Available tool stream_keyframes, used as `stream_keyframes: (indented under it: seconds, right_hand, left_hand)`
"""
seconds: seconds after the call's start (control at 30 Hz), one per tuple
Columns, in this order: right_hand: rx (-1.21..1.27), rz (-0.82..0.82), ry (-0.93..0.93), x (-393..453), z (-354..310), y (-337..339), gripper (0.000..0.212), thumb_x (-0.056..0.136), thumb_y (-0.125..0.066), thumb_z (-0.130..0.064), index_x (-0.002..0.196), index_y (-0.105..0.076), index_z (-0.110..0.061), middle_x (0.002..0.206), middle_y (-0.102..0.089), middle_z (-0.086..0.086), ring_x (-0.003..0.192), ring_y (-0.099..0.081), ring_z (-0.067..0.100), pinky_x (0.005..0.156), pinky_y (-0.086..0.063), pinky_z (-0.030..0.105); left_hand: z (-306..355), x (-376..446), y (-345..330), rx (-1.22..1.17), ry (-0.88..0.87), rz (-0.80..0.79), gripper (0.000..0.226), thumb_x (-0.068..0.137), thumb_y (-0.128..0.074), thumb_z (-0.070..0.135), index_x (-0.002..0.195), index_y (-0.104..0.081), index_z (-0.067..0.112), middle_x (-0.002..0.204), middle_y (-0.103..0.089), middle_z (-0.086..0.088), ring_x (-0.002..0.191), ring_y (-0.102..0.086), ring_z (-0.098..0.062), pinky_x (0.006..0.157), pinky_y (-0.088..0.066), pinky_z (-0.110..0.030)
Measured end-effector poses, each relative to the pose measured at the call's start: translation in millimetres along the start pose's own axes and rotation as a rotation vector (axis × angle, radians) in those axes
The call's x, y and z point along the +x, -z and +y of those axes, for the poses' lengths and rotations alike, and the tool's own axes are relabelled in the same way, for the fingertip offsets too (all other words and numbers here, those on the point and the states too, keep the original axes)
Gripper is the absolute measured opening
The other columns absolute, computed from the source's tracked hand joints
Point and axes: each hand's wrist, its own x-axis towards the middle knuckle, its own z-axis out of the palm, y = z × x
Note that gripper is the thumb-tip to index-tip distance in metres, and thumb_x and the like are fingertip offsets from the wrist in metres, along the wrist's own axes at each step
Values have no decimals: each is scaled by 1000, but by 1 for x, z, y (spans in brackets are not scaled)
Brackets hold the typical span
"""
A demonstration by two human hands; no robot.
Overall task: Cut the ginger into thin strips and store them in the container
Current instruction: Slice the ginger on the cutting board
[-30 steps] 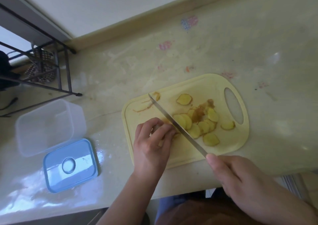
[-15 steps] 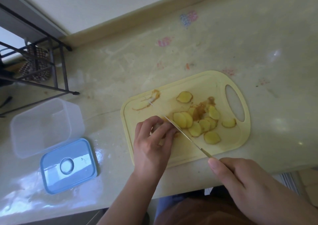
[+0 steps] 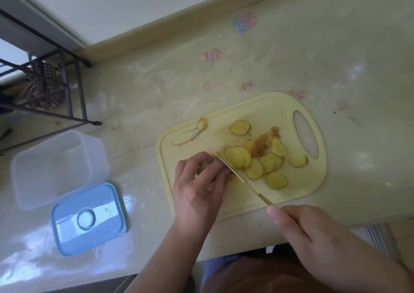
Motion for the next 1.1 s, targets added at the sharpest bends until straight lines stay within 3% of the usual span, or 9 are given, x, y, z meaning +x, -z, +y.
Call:
stream_keyframes:
  seconds: [0.1,0.17,0.3,0.5,0.8,0.97,1.1]
  right_hand:
    - [13,-34,58,16,-11,-2,64,76,-21,-76,60,-40,-17,53,-51,-15,55,-48,7,62,-40,23]
    - [26,-26,65,17,-11,-2,64,77,-21,-76,60,-40,-17,53,-52,-14,56,-48,8,63,-39,24]
    - [59,-9,-41,2,5,4,81,75,-22,-78,77,-63,-8,72,-66,6,76,-60,10,77,-42,26]
    - [42,-48,64,30,-4,-6,62,79,-21,-75,59,-36,-18,48,-45,-11,50,-42,8,58,-37,26]
    - [53,-20,151,48,-19,-15,60,81,-20,-71,54,-33,-19,38,-40,-11,43,-39,7,50,-31,23]
    - [92,-49,42,25,9,2,64,83,-22,-73,59,-36,-15,44,-35,-5,42,-36,6,51,-31,22]
    - [139,-96,-17,24,11,11,67,83,-24,-71,65,-42,-9,44,-30,-5,33,-33,7,37,-27,14]
  left_hand:
    - [0,0,0,2,-2,4,28,100,-60,31,92,-80,13,100,-68,-6,82,-58,-26,76,-47,-31]
    - [-1,1,1,4,3,-6,22,98,-64,28,92,-80,13,100,-68,-6,83,-58,-26,77,-47,-29]
    - [-1,1,0,11,13,-9,10,92,-74,21,89,-80,13,98,-67,-4,84,-59,-25,81,-44,-24]
    - [1,-2,-1,17,15,14,5,88,-77,16,90,-80,12,99,-67,-5,84,-59,-27,78,-47,-33]
    - [0,-3,-1,30,25,9,7,89,-76,18,92,-80,14,100,-67,-7,87,-59,-27,80,-47,-30]
    - [2,1,2,28,13,-6,12,91,-71,24,89,-80,15,98,-66,-2,88,-57,-23,77,-50,-32]
    - [0,2,4,18,-22,-19,11,91,-72,22,90,-79,14,98,-66,-2,87,-58,-24,75,-50,-34]
